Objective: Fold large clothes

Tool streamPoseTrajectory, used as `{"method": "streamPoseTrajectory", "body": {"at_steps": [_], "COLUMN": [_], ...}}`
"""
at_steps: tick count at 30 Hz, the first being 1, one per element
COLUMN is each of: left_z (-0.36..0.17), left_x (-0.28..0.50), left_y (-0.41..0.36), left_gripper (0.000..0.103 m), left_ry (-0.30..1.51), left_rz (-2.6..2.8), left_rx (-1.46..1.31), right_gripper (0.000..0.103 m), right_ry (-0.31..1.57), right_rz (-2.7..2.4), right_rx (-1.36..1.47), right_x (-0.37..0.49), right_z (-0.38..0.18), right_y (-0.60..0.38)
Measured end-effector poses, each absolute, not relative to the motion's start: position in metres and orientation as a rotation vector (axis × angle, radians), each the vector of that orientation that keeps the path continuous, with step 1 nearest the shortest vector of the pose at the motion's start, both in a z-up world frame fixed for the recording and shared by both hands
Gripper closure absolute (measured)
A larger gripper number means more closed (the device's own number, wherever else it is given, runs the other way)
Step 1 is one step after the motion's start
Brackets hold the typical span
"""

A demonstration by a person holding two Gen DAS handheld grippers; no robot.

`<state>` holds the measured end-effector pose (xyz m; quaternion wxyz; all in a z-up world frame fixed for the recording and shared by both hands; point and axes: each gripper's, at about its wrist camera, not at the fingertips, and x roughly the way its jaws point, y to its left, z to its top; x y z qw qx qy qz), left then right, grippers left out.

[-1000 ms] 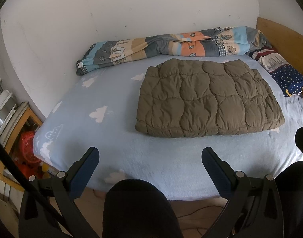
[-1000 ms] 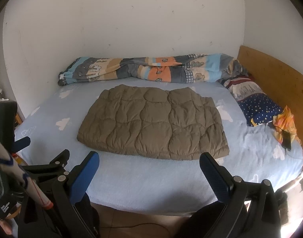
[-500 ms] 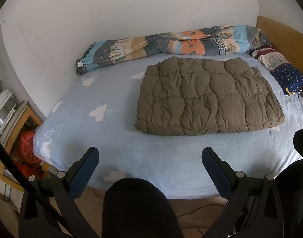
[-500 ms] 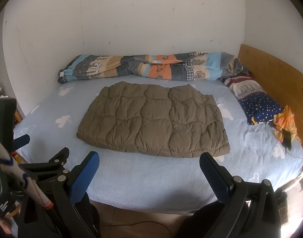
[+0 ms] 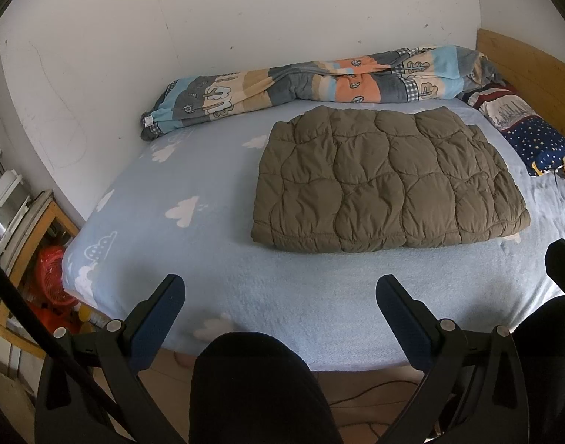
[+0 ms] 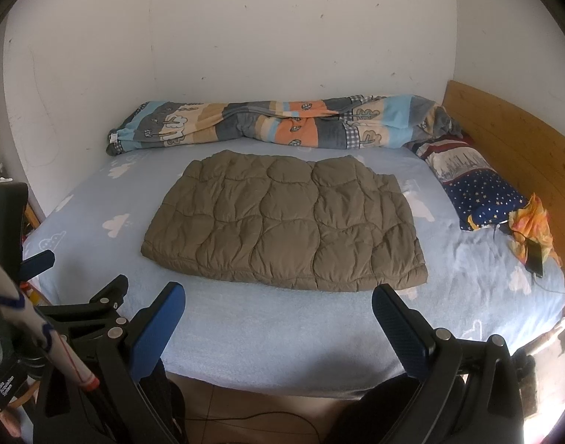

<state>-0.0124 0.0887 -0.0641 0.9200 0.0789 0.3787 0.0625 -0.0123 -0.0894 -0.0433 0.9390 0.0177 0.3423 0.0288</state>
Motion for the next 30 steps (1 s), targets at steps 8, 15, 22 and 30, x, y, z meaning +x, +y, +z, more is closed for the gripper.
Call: {"method": "streamPoseTrajectory", "body": {"at_steps": [8,15,22,30], "left_z": [-0.0641,-0.064,-0.064,-0.064], "left_x": [-0.0123,-0.0126,-0.0132,-0.0132], "left_y": [0.0891,0.0891,0.0894,0.09], "left_gripper": [0.0,0.0,0.0,0.0], "left_ry": [0.778,0.778,0.778,0.778], "left_rz": [0.128,0.128,0.127,0.127], "left_rx": [0.161,0.163,0.162,0.162], "right_gripper": [0.001,0.001,0.001,0.001], "right_ry": [0.704,0.706,0.706,0.708], "right_rz": [0.06,0.06,0.061,0.062], "right_rx": [0.038,0.038,0.038,0.038], "right_x": [-0.0146,-0.0142,-0.0154,-0.0149], "right_z": [-0.0467,-0.0459,-0.0464,-0.0461], "right_y": [-0.0926,-0.0931,-0.0937,-0.0947]}}
